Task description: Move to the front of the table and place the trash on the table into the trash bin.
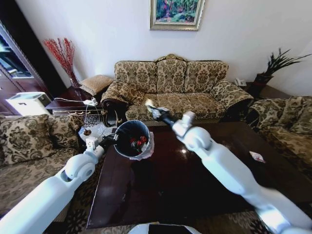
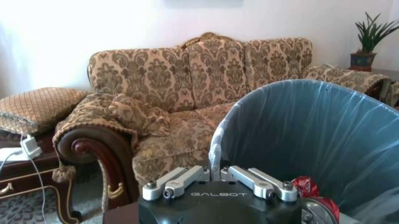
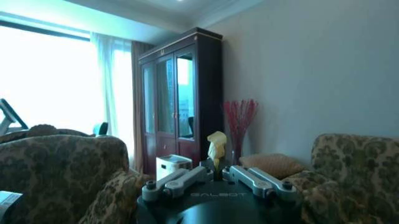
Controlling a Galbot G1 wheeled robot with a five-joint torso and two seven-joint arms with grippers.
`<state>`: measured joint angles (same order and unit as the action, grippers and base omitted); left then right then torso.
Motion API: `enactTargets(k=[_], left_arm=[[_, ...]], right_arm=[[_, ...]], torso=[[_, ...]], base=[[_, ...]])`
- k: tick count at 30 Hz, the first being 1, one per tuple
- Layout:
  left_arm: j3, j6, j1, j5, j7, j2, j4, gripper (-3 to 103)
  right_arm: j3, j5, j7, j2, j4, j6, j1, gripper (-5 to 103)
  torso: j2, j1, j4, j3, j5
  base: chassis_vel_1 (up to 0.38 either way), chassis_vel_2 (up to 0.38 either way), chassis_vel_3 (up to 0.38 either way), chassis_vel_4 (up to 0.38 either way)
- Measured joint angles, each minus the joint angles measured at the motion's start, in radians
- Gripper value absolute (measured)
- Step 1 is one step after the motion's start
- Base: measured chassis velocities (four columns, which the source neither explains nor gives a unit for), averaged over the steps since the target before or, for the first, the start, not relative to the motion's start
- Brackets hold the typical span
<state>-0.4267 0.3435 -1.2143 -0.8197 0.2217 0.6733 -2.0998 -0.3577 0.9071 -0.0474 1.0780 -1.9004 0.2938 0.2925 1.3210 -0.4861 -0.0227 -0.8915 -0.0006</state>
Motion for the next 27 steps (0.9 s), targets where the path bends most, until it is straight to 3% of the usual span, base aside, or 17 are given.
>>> enactTargets(k=[6, 12, 15, 16, 18, 23, 27], left_arm=[[0.005, 0.0, 0.016, 0.001, -0.002, 0.007, 0.01, 3], [0.015, 0.001, 0.033, 0.001, -0.004, 0.011, 0.017, 3], [0.034, 0.002, 0.055, 0.002, -0.003, 0.016, 0.026, 3], [0.041, 0.003, 0.065, 0.002, -0.002, 0.016, 0.029, 3], [0.044, 0.004, 0.069, 0.002, -0.001, 0.016, 0.029, 3], [0.05, 0.01, 0.077, 0.002, 0.0, 0.016, 0.029, 3], [0.05, 0.011, 0.077, 0.002, 0.001, 0.016, 0.03, 3]], right_arm=[[-0.141, 0.026, -0.064, 0.033, 0.005, 0.061, -0.058, -2], [-0.157, 0.052, -0.1, 0.019, -0.039, 0.095, -0.051, 2], [-0.15, 0.063, -0.117, 0.002, -0.057, 0.102, -0.043, 8], [-0.145, 0.074, -0.136, -0.006, -0.069, 0.109, -0.035, 16], [-0.142, 0.08, -0.146, -0.01, -0.074, 0.114, -0.029, 16], [-0.131, 0.081, -0.159, -0.016, -0.081, 0.114, 0.014, 37], [-0.129, 0.068, -0.16, -0.015, -0.08, 0.098, 0.032, 48]], torso=[[0.0, 0.0, 0.0005, 0.0, 0.0005], [0.0, 0.0, 0.0004, 0.0, 0.0005], [0.0, 0.0, 0.0006, 0.0, 0.0005], [0.0, 0.0, 0.0007, 0.0, 0.0006], [0.0, 0.0, 0.0007, 0.0, 0.0006], [0.0, 0.0, 0.0005, 0.0, 0.0006], [0.0, 0.0, 0.0004, 0.0, 0.0006]], base=[[0.0, 0.0, 0.0, 0.0], [0.0, 0.0, 0.0, 0.0], [0.0, 0.0, 0.0, 0.0], [0.0, 0.0, 0.0, 0.0], [0.0, 0.0, 0.0, 0.0], [0.0, 0.0, 0.0, 0.0], [0.0, 0.0, 0.0, 0.0]])
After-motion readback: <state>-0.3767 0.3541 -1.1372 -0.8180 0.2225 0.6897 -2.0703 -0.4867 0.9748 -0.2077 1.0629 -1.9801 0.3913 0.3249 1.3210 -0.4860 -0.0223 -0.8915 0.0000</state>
